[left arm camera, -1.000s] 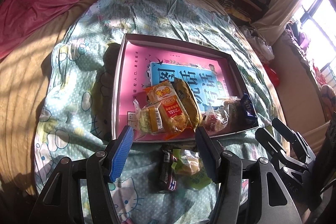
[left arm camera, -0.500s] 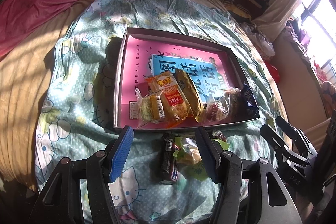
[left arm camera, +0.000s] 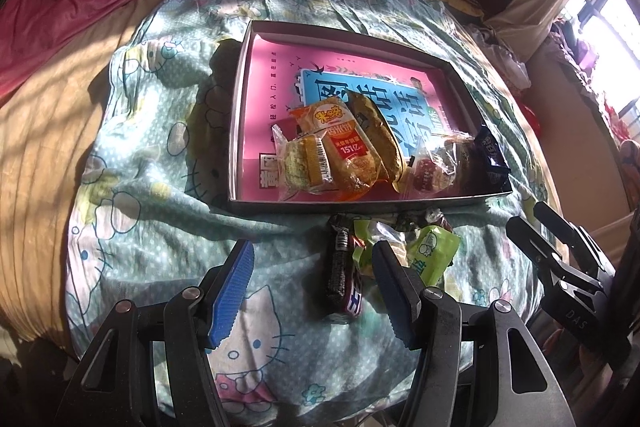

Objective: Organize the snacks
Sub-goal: 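Move both open grippers back to the remaining snacks beside the tray, then close the left gripper on the green snack bag in the pile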

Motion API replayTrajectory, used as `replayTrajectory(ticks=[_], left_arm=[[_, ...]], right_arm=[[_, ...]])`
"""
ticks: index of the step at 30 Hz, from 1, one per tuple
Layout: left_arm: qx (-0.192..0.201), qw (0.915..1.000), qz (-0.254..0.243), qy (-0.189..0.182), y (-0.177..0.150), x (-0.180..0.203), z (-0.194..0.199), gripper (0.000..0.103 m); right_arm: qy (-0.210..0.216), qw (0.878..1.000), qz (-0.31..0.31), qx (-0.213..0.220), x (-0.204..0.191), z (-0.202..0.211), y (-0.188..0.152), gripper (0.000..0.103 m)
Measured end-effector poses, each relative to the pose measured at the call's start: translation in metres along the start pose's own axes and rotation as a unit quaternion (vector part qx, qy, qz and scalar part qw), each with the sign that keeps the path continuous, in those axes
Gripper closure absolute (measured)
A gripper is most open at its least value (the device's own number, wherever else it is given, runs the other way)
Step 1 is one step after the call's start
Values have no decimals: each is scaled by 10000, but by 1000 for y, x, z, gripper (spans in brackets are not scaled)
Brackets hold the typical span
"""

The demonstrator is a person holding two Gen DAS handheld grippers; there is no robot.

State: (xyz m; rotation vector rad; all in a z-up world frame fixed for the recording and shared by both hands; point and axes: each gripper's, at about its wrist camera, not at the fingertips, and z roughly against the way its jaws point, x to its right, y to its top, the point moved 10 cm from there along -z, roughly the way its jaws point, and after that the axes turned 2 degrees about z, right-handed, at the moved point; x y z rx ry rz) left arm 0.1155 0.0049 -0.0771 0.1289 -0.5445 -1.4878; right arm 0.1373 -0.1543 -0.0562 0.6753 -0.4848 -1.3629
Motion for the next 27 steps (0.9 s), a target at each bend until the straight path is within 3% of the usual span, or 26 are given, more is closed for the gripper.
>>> replayTrajectory(ticks=[27], left_arm=[[-517, 9980, -359, 27, -36, 15, -29, 40]], right_arm=[[5, 9977, 49, -681, -1, -30, -36, 24]])
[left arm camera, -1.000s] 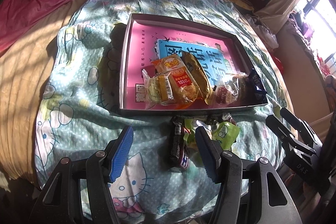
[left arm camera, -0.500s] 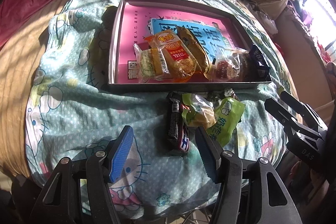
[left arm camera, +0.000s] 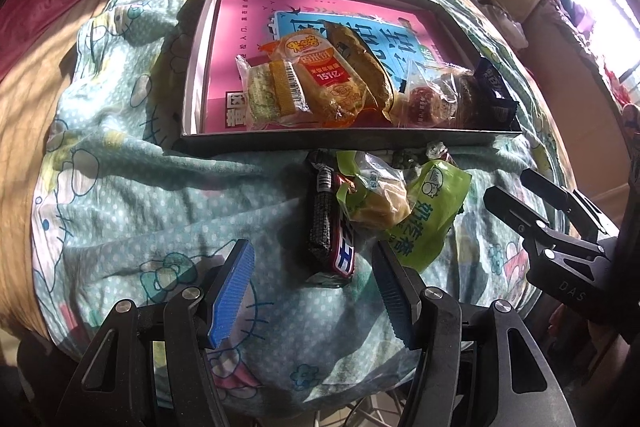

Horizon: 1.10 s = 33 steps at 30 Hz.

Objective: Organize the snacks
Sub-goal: 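Close the left gripper on the green snack bag in the pile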

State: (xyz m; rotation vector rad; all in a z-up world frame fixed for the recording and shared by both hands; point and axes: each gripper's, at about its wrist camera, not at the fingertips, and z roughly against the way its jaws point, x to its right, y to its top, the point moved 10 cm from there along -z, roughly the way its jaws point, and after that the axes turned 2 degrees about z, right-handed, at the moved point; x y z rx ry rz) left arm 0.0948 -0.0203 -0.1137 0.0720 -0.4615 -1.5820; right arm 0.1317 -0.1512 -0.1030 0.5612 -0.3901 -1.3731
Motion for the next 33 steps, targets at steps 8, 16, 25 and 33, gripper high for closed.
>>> replayTrajectory(ticks=[8, 16, 25, 33], left_arm=[[189, 9993, -319, -76, 10, 21, 4, 40], [182, 9981, -565, -163, 20, 38, -5, 43], [125, 9973, -701, -156, 22, 43, -17, 57], [105, 9966, -811, -107, 21, 42, -23, 57]], right_arm=[[95, 9998, 145, -141, -10, -8, -7, 24], [207, 9991, 244, -285, -18, -15, -14, 24], [177, 9995, 97, -251, -10, -18, -9, 24], [440, 9986, 35, -281, -16, -30, 2, 24]])
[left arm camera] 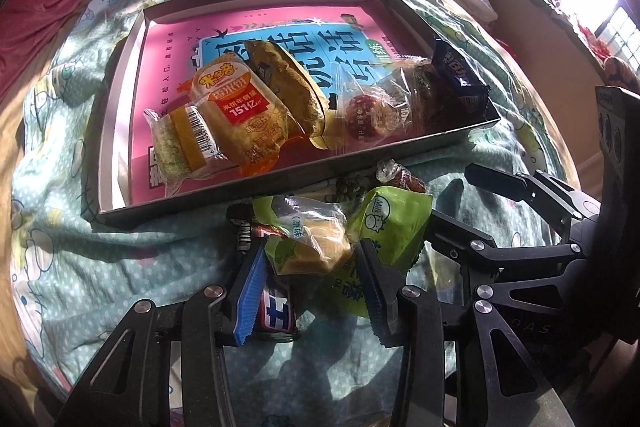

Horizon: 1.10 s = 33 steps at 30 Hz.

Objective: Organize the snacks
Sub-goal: 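Close the left gripper on the green snack bag in the pile, then grasp the brown-wrapped chocolate with the right gripper while the left holds the green bag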

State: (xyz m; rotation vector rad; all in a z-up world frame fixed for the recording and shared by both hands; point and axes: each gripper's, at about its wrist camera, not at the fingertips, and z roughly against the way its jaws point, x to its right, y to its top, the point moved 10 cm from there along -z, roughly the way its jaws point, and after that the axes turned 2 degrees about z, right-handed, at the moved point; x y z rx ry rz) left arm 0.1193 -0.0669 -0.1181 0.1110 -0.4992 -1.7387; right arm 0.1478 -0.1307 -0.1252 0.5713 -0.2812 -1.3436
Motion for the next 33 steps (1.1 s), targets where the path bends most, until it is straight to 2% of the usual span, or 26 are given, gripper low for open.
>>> replayTrajectory(ticks=[10, 21, 23, 25, 27, 29, 33], left_arm=[[0, 10000, 10, 12, 0, -5, -1, 58], [19, 10000, 14, 21, 5, -6, -6, 59], [22, 10000, 1, 51, 5, -5, -7, 59], [23, 10000, -5, 76, 5, -5, -8, 59], [18, 10000, -3, 87, 5, -6, -8, 59], [11, 10000, 25, 86, 6, -6, -9, 59], [2, 9999, 0, 134, 5, -6, -10, 59]], right_arm=[[462, 9989, -74, -97, -10, -18, 10, 32], [641, 9976, -230, -88, -10, -26, 13, 35], [565, 9982, -168, -74, -11, -24, 14, 39], [573, 9983, -48, -29, -17, -22, 14, 49], [626, 9980, 84, -3, -25, -20, 14, 65], [654, 9978, 131, -43, -28, -23, 13, 67], [870, 9959, -165, -161, -24, -31, 12, 67]])
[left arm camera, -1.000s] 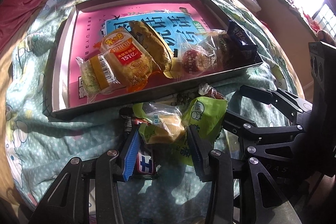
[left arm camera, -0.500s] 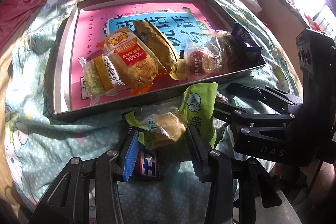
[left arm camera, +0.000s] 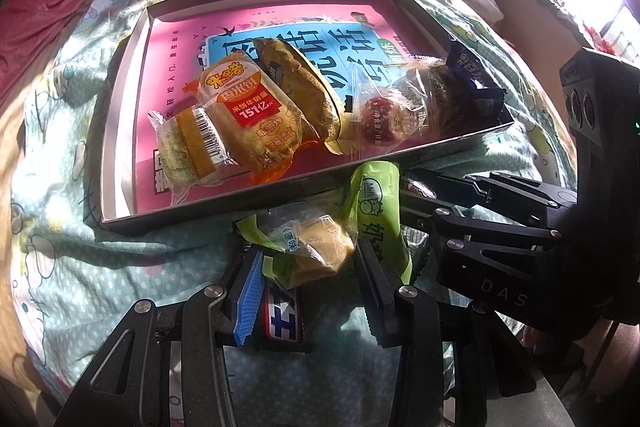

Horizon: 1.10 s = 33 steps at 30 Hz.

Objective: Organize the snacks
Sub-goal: 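Grasp the brown-wrapped chocolate with the right gripper while the left holds the green bag, then carry the green bag and brown chocolate over the tray with both grippers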

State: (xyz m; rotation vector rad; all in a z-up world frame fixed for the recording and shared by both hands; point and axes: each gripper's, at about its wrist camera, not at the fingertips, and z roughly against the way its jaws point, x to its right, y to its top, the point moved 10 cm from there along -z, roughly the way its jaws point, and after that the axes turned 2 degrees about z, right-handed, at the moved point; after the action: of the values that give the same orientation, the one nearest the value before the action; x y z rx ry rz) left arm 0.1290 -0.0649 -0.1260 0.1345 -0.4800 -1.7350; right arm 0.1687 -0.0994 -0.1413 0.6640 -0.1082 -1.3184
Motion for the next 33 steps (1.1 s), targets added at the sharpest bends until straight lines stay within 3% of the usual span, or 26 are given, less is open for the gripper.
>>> replayTrajectory(ticks=[8, 11, 21, 33], left_arm=[[12, 9999, -119, 52, 2, 5, -2, 60], [10, 9999, -105, 40, 2, 6, -2, 63], [-65, 9998, 125, -141, 5, 7, -1, 65], [-53, 9992, 362, -174, -2, 0, 12, 65]], right_arm=[[391, 9975, -583, 10, 9, 3, -3, 71], [137, 9993, -338, 65, 7, 12, -8, 76], [-275, 9996, 55, 42, 20, 27, -20, 76], [-456, 9981, 409, 11, 23, 12, -23, 75]])
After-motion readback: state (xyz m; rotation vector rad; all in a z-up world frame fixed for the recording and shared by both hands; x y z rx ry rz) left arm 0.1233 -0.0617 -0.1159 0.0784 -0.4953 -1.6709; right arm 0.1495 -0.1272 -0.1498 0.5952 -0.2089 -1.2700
